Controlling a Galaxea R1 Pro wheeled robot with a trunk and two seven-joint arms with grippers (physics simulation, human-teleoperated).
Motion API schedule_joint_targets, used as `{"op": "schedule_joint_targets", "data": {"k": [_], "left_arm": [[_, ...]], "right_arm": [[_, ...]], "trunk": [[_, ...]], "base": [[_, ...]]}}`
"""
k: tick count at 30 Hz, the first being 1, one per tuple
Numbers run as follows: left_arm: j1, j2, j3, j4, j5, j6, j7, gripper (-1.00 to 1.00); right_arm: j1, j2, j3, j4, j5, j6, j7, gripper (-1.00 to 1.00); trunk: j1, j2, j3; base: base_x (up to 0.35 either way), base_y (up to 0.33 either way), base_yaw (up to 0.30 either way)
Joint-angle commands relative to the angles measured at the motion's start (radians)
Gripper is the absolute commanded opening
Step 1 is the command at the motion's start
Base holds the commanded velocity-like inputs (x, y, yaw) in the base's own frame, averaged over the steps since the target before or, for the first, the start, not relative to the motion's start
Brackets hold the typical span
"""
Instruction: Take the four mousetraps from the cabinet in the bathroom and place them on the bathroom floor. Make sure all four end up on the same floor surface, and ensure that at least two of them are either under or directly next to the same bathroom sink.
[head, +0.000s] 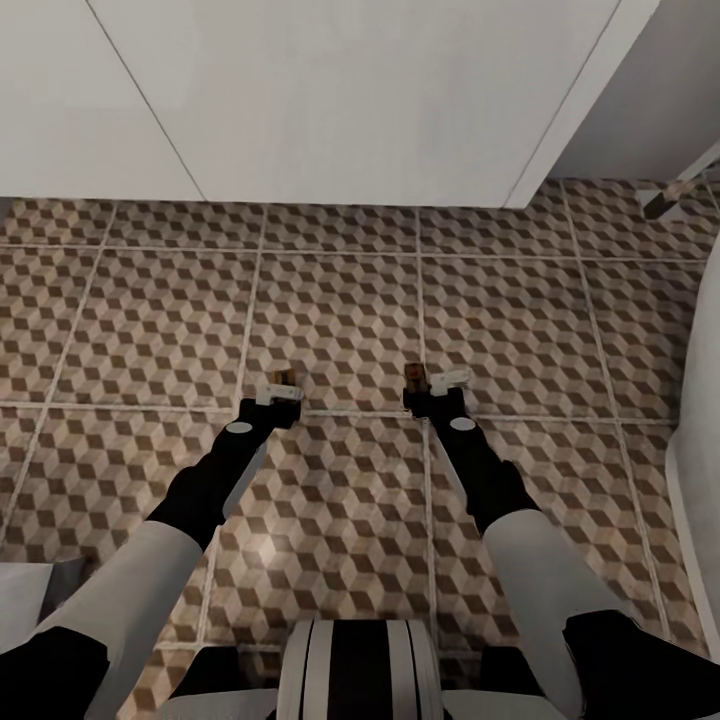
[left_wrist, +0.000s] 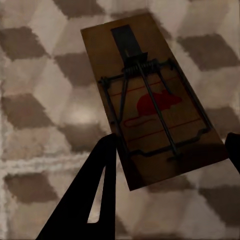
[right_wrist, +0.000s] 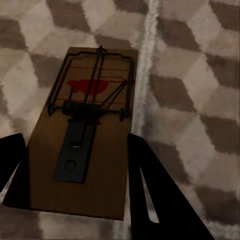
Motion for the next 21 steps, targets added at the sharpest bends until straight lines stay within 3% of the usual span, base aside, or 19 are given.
{"op": "schedule_joint_targets", "data": {"k": [1,7,21], "left_arm": [[-0.001,0.002,-0.005,-0.001,0.008,0.004,0.010,-1.00],[-0.001,0.003,-0.004,-0.012,0.008,0.002,0.010,-1.00],[0.004,0.012,0.010,-0.189,0.007,0.012,0.028,-1.00]], "right_arm": [[0.000,0.000,0.002,-0.016,0.005,0.006,-0.003,-1.00],[0.000,-0.002,0.004,-0.141,0.006,0.006,-0.003,-1.00],[0.000,0.000,0.002,-0.171,0.009,0.014,-0.003,-1.00]], "trunk": [[0.000,0.000,-0.005],[0.002,-0.001,-0.019],[0.002,-0.001,-0.019]], "base": [[0.000,0.000,0.000],[0.000,0.000,0.000],[0.000,0.000,0.000]]}}
